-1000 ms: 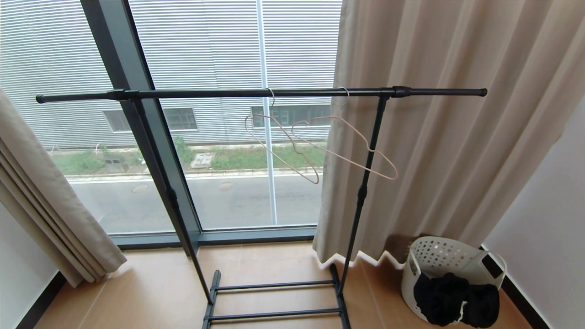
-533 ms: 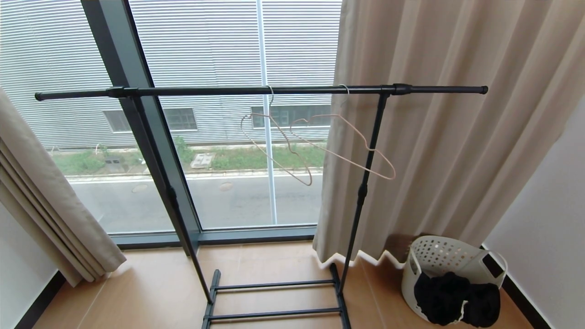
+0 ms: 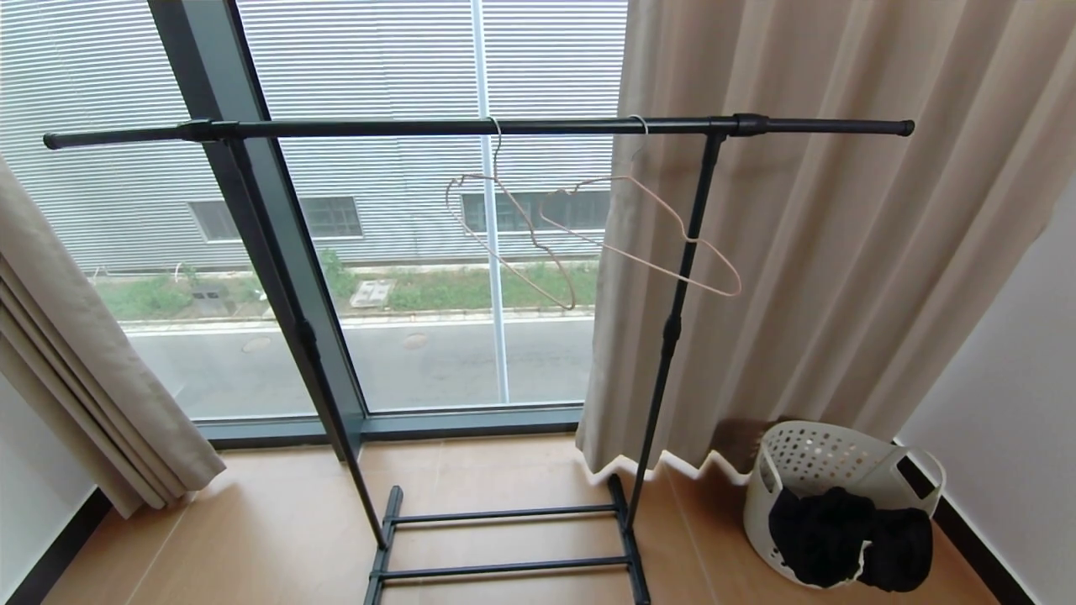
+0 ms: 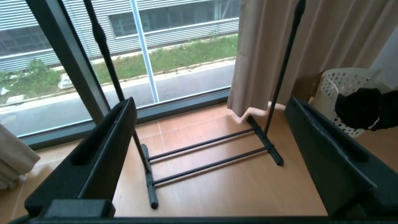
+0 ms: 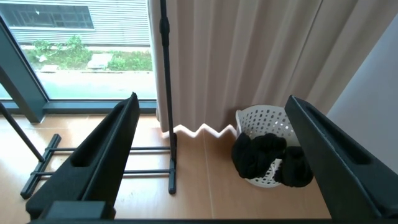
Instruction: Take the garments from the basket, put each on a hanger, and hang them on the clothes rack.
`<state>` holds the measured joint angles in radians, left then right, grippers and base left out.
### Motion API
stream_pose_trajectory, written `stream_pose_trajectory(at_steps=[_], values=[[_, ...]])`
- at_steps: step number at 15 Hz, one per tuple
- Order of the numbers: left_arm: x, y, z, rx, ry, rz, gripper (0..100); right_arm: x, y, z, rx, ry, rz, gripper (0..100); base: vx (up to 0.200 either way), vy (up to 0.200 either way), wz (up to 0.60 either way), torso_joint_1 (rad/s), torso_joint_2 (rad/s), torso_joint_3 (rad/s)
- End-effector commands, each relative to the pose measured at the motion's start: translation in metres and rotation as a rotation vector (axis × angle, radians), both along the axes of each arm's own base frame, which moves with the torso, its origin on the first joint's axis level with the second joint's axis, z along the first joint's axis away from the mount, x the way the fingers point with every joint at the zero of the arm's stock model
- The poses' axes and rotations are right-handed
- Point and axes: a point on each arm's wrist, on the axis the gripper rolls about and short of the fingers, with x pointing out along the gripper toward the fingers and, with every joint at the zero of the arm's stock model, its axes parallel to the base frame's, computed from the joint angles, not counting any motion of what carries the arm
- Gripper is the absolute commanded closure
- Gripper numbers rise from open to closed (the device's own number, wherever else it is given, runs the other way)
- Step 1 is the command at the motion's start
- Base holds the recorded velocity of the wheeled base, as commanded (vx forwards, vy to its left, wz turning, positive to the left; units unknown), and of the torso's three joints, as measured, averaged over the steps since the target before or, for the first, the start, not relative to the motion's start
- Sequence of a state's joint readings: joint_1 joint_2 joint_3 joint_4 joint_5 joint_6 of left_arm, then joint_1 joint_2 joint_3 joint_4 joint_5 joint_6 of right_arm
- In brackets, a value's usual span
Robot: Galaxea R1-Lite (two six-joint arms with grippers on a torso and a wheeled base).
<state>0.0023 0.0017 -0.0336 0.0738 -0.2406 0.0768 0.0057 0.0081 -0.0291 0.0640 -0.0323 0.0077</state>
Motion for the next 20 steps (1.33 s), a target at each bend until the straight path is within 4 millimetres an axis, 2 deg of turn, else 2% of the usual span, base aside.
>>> stream_pose_trajectory(at_steps=[1, 12, 14, 18, 20], values=[[0.0001, 0.0, 0.0001, 0.0, 0.001, 0.001, 0, 0.0001, 0.0, 0.0, 0.0, 0.002, 0.001, 0, 0.0, 0.0, 0.0, -0.227, 0.55, 0.305], [0.0001, 0.0, 0.0001, 0.0, 0.001, 0.001, 0, 0.0001, 0.0, 0.0, 0.0, 0.002, 0.001, 0, 0.0, 0.0, 0.0, -0.194, 0.51, 0.314], [0.0001, 0.0, 0.0001, 0.0, 0.001, 0.001, 0, 0.0001, 0.0, 0.0, 0.0, 0.002, 0.001, 0, 0.0, 0.0, 0.0, -0.051, 0.15, 0.102], [0.0001, 0.0, 0.0001, 0.0, 0.001, 0.001, 0, 0.0001, 0.0, 0.0, 0.002, 0.001, 0.0, 0, 0.0, 0.0, -0.6, -0.01, 0.04, 0.023], [0.0001, 0.0, 0.0001, 0.0, 0.001, 0.001, 0, 0.0001, 0.0, 0.0, 0.002, 0.001, 0.0, 0, 0.0, -0.1, 0.0, 0.001, 0.0, 0.004]])
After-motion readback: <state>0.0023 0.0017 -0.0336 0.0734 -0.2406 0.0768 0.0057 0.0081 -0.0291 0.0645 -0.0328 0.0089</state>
